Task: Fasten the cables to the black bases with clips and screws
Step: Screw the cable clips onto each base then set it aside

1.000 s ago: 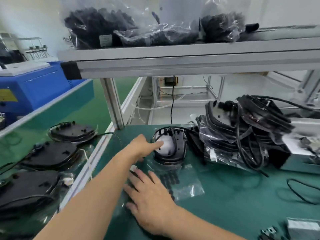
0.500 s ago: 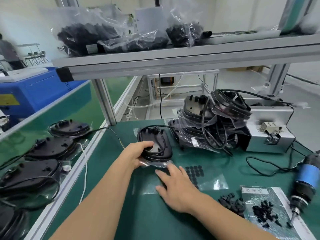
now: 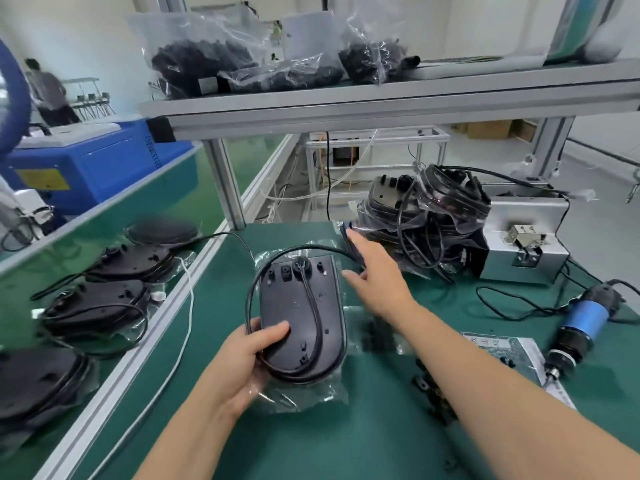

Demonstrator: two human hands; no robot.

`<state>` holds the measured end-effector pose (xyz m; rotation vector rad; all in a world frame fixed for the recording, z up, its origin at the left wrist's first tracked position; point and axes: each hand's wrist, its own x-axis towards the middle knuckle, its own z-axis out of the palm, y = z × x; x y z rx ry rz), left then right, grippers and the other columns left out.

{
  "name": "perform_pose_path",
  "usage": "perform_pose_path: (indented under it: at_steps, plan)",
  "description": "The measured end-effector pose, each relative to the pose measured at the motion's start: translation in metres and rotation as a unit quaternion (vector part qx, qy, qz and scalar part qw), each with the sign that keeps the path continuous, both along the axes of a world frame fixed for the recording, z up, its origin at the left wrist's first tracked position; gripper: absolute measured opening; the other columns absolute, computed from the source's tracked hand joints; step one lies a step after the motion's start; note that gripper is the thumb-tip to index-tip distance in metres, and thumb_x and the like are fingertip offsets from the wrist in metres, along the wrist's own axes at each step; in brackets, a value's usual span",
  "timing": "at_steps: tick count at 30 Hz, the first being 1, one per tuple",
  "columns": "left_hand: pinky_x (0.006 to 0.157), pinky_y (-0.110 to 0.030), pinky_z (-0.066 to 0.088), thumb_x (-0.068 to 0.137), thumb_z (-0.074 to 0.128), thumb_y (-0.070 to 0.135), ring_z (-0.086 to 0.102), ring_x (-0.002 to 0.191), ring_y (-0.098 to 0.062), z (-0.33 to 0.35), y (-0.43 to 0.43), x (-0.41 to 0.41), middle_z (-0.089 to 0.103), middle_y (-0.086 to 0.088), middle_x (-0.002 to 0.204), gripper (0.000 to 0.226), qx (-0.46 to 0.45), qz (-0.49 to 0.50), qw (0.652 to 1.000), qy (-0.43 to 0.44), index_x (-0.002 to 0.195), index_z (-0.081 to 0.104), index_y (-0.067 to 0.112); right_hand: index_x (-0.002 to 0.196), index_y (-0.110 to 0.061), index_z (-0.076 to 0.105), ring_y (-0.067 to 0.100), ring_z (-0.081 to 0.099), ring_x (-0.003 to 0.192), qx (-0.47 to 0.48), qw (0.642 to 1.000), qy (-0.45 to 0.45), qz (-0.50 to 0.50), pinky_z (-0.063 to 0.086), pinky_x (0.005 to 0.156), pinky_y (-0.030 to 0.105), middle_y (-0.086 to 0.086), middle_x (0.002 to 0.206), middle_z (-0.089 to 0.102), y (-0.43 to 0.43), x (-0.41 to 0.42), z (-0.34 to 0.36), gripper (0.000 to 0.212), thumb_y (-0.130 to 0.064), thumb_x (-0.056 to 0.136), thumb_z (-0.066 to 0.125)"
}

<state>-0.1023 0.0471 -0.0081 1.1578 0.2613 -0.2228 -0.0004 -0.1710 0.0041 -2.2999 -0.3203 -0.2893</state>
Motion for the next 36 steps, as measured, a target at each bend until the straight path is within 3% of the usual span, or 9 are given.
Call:
perform_pose_path:
  at_steps: [3,6,13,17,21,24,28,32,36]
  plan:
    - [0.072,-0.039,0.058,0.062,0.083,0.006,0.071,0.093,-0.038,-0.012,-0.007,-0.027,0.069,-0.028,0.109,0.056,0.003,-0.029,0.999,0.022,0.113,0.062,-0.004,0.123,-0.015,0.07,0.022,0.067,0.099,0.052,0.998,0.02,0.01,0.05,0.1,0.039,0.006,0.115,0.073,0.001,0.003,-0.001,0.029,-0.011,0.097,0.059]
    - [0.071,-0.036,0.058,0.064,0.082,0.014,0.072,0.092,-0.035,-0.023,-0.016,-0.047,0.071,-0.024,0.105,0.049,0.038,-0.037,0.998,0.037,0.107,0.067,-0.002,0.112,-0.02,0.075,0.01,0.072,0.085,0.125,0.992,0.035,-0.001,0.057,0.092,0.037,0.0,0.096,0.075,-0.001,-0.001,0.006,0.032,-0.003,0.099,0.051]
    - [0.087,-0.043,0.055,0.086,0.07,0.031,0.072,0.093,-0.023,-0.034,-0.031,-0.063,0.075,-0.006,0.1,0.027,0.229,-0.008,0.973,0.015,0.106,0.067,0.013,0.11,-0.006,0.074,0.023,0.072,0.089,0.054,0.997,0.037,0.048,0.059,0.085,0.037,0.003,0.111,0.062,-0.008,-0.013,0.015,0.033,0.006,0.095,0.048]
    - [0.093,-0.047,0.049,0.082,0.069,0.041,0.056,0.11,-0.029,-0.035,-0.028,-0.066,0.067,-0.009,0.101,0.029,0.454,0.009,0.89,-0.031,0.096,0.067,0.015,0.093,-0.014,0.076,-0.001,0.066,0.065,0.004,0.994,0.078,0.073,0.052,0.063,0.02,-0.012,0.08,0.069,-0.053,-0.026,0.021,0.013,-0.006,0.089,0.066]
    - [0.108,-0.046,0.031,0.077,0.075,0.039,0.032,0.127,-0.029,-0.013,-0.034,-0.067,0.043,-0.015,0.13,0.074,0.622,0.124,0.765,-0.108,0.134,0.044,0.005,0.086,-0.021,0.075,-0.006,0.06,0.065,-0.179,0.961,0.145,0.152,0.045,0.064,0.01,-0.015,0.073,0.069,-0.085,-0.051,0.026,0.006,-0.017,0.083,0.078]
    - [0.088,-0.038,0.04,0.074,0.064,0.064,0.053,0.096,-0.013,0.015,-0.059,-0.074,0.056,0.012,0.099,0.051,0.617,0.073,0.74,-0.258,0.11,0.049,0.03,0.088,-0.026,0.073,-0.001,0.064,0.075,-0.214,0.94,0.187,0.188,0.051,0.072,0.018,-0.012,0.082,0.071,-0.092,-0.078,0.028,0.012,-0.02,0.081,0.08]
    - [0.075,-0.04,0.05,0.063,0.065,0.073,0.06,0.083,-0.023,0.028,-0.079,-0.056,0.059,0.01,0.089,0.066,0.692,-0.105,0.698,-0.152,0.102,0.035,0.029,0.1,-0.029,0.067,-0.005,0.059,0.071,-0.219,0.9,0.26,0.272,0.042,0.061,0.009,-0.023,0.081,0.064,-0.102,-0.124,0.022,0.028,-0.021,0.078,0.083]
    - [0.079,-0.042,0.05,0.077,0.069,0.027,0.061,0.084,-0.025,0.028,-0.067,-0.033,0.064,-0.002,0.087,0.038,0.652,-0.165,0.735,-0.087,0.098,0.039,0.017,0.108,-0.028,0.061,-0.002,0.053,0.073,-0.264,0.887,0.256,0.28,0.041,0.062,0.01,-0.018,0.092,0.056,-0.108,-0.152,0.002,0.037,-0.017,0.079,0.081]
    - [0.067,-0.037,0.056,0.087,0.055,0.004,0.069,0.059,-0.017,0.025,-0.059,-0.022,0.069,-0.007,0.072,0.019,0.573,-0.153,0.802,-0.067,0.097,0.045,0.016,0.105,-0.027,0.066,-0.001,0.05,0.084,-0.271,0.903,0.197,0.27,0.041,0.078,0.015,-0.016,0.098,0.054,-0.111,-0.158,-0.01,0.02,-0.023,0.087,0.073]
